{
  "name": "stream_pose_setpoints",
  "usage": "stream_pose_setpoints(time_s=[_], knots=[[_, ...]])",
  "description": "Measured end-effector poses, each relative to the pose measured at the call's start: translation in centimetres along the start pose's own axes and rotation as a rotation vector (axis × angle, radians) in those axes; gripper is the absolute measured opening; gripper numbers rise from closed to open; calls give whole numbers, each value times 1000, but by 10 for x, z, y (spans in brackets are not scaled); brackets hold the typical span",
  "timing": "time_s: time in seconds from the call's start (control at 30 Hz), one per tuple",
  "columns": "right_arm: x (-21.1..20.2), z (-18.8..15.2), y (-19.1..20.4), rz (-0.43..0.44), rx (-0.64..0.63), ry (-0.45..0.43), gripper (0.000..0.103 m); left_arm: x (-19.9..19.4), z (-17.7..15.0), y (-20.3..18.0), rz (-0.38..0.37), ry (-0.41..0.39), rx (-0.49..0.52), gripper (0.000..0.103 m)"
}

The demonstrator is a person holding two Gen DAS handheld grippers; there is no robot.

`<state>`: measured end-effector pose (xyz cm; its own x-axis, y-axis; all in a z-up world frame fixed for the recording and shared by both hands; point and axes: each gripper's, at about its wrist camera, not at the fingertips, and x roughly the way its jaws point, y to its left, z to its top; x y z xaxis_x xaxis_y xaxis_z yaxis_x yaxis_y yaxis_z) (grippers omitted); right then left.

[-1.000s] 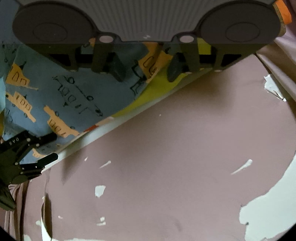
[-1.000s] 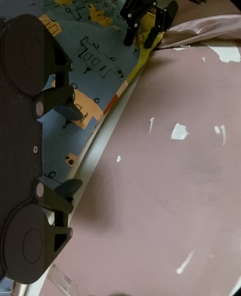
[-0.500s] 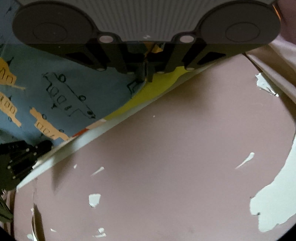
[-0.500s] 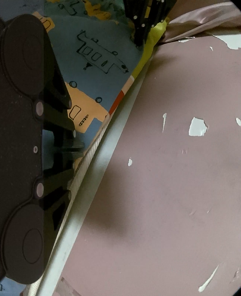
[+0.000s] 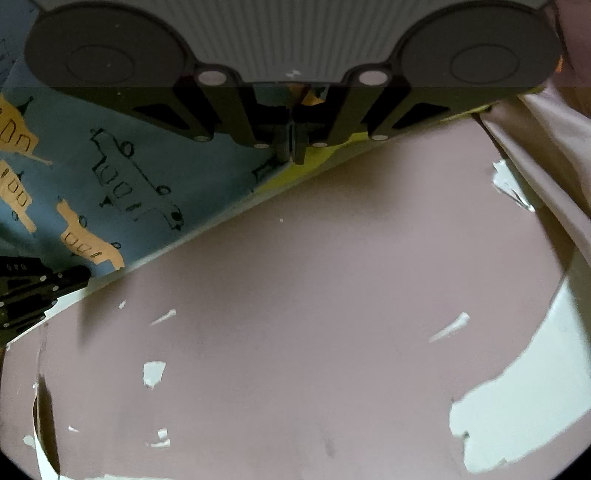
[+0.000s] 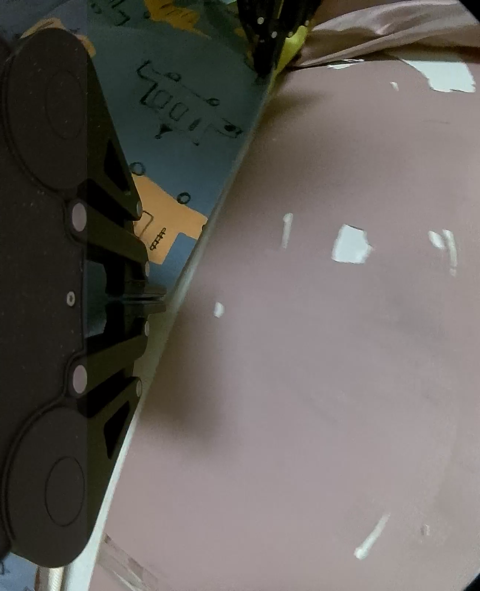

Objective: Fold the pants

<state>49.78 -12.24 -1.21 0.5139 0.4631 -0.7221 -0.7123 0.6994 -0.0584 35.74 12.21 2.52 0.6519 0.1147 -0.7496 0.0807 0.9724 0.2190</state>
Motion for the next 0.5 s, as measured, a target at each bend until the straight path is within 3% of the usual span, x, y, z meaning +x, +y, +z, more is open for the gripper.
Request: stream_pose_setpoints(time_s=[0.17, 0.23, 0.5], knots=[[-6, 2, -13, 70, 62, -26, 35, 6, 2, 7, -28, 11, -37, 12], [-7, 4, -16, 82, 71, -33, 42, 7, 1, 11, -37, 13, -52, 13], [10, 4, -15, 91, 89, 66, 47, 6, 1, 3, -19, 12, -3, 10]])
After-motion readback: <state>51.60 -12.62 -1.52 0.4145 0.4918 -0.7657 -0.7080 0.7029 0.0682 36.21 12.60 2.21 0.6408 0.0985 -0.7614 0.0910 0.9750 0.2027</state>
